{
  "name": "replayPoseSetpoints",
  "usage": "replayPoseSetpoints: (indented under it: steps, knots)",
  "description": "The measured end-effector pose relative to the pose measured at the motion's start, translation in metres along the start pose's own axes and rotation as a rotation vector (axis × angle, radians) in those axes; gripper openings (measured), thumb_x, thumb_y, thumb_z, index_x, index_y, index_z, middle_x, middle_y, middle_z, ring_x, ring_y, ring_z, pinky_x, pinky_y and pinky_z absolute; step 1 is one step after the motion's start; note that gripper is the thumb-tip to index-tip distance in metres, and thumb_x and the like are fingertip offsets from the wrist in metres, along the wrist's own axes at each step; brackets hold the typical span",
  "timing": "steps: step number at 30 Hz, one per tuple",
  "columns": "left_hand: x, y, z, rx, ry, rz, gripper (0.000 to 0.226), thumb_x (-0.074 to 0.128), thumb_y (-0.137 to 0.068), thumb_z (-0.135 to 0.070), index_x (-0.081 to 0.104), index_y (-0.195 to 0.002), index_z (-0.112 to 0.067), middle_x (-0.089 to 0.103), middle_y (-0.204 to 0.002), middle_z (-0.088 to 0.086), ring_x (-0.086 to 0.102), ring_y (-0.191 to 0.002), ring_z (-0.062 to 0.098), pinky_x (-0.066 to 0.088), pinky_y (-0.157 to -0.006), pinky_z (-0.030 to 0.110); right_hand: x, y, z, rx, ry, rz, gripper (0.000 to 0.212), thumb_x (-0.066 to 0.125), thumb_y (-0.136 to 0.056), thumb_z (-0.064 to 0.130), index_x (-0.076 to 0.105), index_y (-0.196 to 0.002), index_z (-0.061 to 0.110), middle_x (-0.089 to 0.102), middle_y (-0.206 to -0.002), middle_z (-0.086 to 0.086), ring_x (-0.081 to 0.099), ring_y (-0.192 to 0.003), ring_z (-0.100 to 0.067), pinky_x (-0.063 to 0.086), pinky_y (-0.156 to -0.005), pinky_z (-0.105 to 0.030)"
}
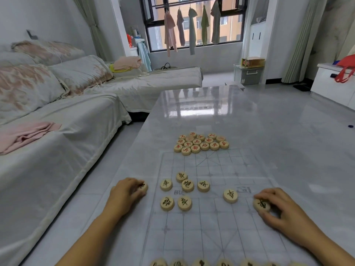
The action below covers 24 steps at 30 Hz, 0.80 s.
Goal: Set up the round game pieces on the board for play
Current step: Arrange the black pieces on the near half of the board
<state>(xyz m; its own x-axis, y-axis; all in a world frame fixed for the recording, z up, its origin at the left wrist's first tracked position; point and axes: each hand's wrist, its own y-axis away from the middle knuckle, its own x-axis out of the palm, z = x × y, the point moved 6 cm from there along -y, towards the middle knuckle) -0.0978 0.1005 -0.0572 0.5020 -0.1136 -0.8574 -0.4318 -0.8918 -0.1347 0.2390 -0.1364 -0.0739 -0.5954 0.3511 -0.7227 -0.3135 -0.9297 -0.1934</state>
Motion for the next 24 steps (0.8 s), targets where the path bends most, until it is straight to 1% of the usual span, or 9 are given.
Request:
replayPoseSetpoints:
  steps: [3, 5, 8, 11, 13, 16, 19, 22, 24]
  knots:
    - [-0.012, 0.053, 0.009, -0.012, 0.046, -0.007, 0.014, 0.071, -0.078, -0.019, 0.066, -0.091, -0.019, 0.065, -0.094, -0.003, 0.058, -0.095, 0.020, 0.045, -0.086, 0.037, 0.001, -0.002, 0.000, 0.051, 0.036, 0.029, 0.030, 0.069, -0.081, 0.015, 0.062, -0.109, 0.023, 0.050, -0.107, 0.009, 0.051, -0.101, -0.009, 0.036, -0.082, -0.002]
    - [-0.013, 0.079, 0.012, 0.006, 0.110, 0.033, 0.017, 0.071, -0.079, -0.016, 0.065, -0.094, -0.022, 0.065, -0.101, -0.007, 0.058, -0.100, 0.015, 0.044, -0.090, 0.028, -0.002, -0.003, 0.002, 0.070, 0.114, 0.067, 0.031, 0.067, -0.082, 0.018, 0.061, -0.113, 0.021, 0.049, -0.106, 0.003, 0.047, -0.100, -0.013, 0.035, -0.082, -0.012]
    - [-0.011, 0.107, 0.006, 0.084, 0.196, 0.145, 0.028, 0.067, -0.082, -0.013, 0.061, -0.101, -0.032, 0.062, -0.113, -0.014, 0.055, -0.109, 0.003, 0.039, -0.093, 0.010, -0.012, 0.010, 0.003, 0.074, 0.257, 0.143, 0.030, 0.067, -0.082, 0.026, 0.062, -0.111, 0.026, 0.051, -0.103, 0.008, 0.048, -0.098, -0.012, 0.039, -0.086, -0.025]
    - [-0.003, 0.128, -0.002, 0.146, 0.248, 0.277, 0.046, 0.063, -0.083, -0.009, 0.048, -0.115, -0.039, 0.057, -0.123, -0.019, 0.050, -0.120, 0.005, 0.035, -0.108, 0.028, -0.025, 0.040, -0.007, 0.102, 0.198, 0.173, 0.032, 0.072, -0.078, 0.022, 0.064, -0.107, 0.031, 0.054, -0.099, 0.012, 0.053, -0.093, -0.006, 0.044, -0.082, -0.020]
    - [0.003, 0.138, -0.002, 0.137, 0.343, 0.338, 0.060, 0.062, -0.081, -0.004, 0.037, -0.123, -0.041, 0.048, -0.133, -0.019, 0.040, -0.130, 0.002, 0.025, -0.114, 0.028, -0.032, 0.061, -0.018, 0.118, 0.182, 0.166, 0.041, 0.074, -0.075, 0.017, 0.061, -0.102, 0.045, 0.055, -0.099, 0.016, 0.051, -0.097, 0.002, 0.042, -0.082, -0.015]
    - [-0.003, 0.141, 0.008, 0.040, 0.437, 0.207, 0.071, 0.073, -0.074, -0.011, 0.035, -0.125, -0.041, 0.040, -0.134, -0.023, 0.036, -0.128, -0.005, 0.028, -0.100, 0.004, -0.035, 0.083, -0.030, 0.125, 0.181, 0.125, 0.055, 0.076, -0.072, 0.010, 0.055, -0.102, 0.052, 0.055, -0.103, 0.024, 0.048, -0.099, 0.007, 0.039, -0.084, -0.010]
    - [-0.010, 0.139, 0.017, -0.092, 0.428, 0.035, 0.065, 0.083, -0.064, -0.022, 0.043, -0.113, -0.037, 0.046, -0.120, -0.016, 0.043, -0.114, 0.001, 0.033, -0.090, 0.012, -0.035, 0.090, -0.029, 0.123, 0.155, 0.093, 0.056, 0.076, -0.072, 0.009, 0.054, -0.103, 0.050, 0.051, -0.107, 0.031, 0.046, -0.100, 0.010, 0.036, -0.084, -0.005]
    - [-0.004, 0.141, 0.007, 0.000, 0.289, 0.025, 0.052, 0.081, -0.053, -0.043, 0.051, -0.094, -0.033, 0.050, -0.107, -0.014, 0.044, -0.104, 0.005, 0.035, -0.084, 0.015, -0.037, 0.091, -0.026, 0.133, 0.139, 0.058, 0.057, 0.075, -0.074, 0.009, 0.050, -0.103, 0.051, 0.052, -0.105, 0.025, 0.048, -0.102, 0.002, 0.034, -0.083, 0.000]
    - [-0.003, 0.140, 0.003, 0.054, 0.231, -0.014, 0.043, 0.084, -0.057, -0.035, 0.054, -0.088, -0.032, 0.052, -0.102, -0.017, 0.046, -0.100, 0.010, 0.036, -0.084, 0.024, -0.037, 0.093, -0.024, 0.142, 0.116, 0.046, 0.051, 0.074, -0.075, 0.013, 0.052, -0.107, 0.045, 0.051, -0.108, 0.020, 0.051, -0.102, -0.007, 0.033, -0.086, 0.000]
